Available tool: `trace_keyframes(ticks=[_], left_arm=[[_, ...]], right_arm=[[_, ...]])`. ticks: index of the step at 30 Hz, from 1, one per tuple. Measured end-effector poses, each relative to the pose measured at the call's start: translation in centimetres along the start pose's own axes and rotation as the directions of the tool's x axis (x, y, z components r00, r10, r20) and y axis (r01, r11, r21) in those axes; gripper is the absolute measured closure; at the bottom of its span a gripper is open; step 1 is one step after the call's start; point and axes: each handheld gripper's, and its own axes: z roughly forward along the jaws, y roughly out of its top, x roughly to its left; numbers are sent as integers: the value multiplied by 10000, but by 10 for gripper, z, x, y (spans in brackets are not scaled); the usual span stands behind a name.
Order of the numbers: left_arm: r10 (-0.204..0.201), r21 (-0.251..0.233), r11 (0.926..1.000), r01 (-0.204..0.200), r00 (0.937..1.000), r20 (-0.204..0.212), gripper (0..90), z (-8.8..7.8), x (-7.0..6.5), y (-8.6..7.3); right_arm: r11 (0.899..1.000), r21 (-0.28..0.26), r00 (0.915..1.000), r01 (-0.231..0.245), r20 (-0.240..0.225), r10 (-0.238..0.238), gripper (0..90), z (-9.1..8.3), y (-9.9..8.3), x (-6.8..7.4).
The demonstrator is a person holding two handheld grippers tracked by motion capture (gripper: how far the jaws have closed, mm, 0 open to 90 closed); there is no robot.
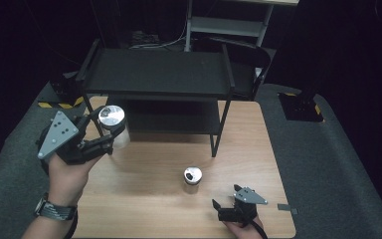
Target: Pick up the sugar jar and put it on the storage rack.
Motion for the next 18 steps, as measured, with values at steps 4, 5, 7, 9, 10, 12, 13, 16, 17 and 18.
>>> trace_keyframes(ticks=[4, 5, 7, 9, 10, 12, 13, 16, 17, 18], left_arm=[[-66, -167, 9998, 68, 9999, 101, 347, 4, 1, 8], [-83, -193, 9998, 85, 9999, 128, 347, 5, 2, 10], [-182, -282, 9994, 187, 9996, 198, 347, 7, 3, 14], [-223, -323, 9992, 230, 9995, 222, 347, 9, 4, 16], [-145, -353, 9993, 152, 9997, 208, 347, 11, 3, 20], [-70, -396, 9992, 76, 9999, 157, 347, 14, 3, 24], [-70, -396, 9992, 76, 9999, 157, 347, 14, 3, 24], [-149, -468, 9988, 154, 9998, 106, 347, 18, 3, 29], [-153, -556, 9983, 153, 9999, 16, 347, 21, 4, 31], [-153, -556, 9983, 153, 9999, 16, 347, 21, 4, 31]], right_arm=[[10000, 5, 10000, 13, -2, -13, 2, 0, 0, 0], [10000, 4, 10000, 12, 0, -12, 2, 0, 0, 0], [10000, 2, 10000, 22, 0, -22, 2, 0, 0, 0], [10000, 3, 10000, 24, -4, -24, 1, 0, 0, 0], [10000, 1, 10000, 22, 1, -22, 2, 0, 0, 0], [10000, -14, 10000, -1, 6, 1, 1, 0, 0, 0], [10000, -14, 10000, -1, 6, 1, 1, 0, 0, 0], [10000, -22, 10000, 5, -2, -5, 1, 0, 0, 0], [10000, -8, 10000, 12, -8, -12, 2, 0, 0, 0], [10000, -8, 10000, 12, -8, -12, 2, 0, 0, 0]])
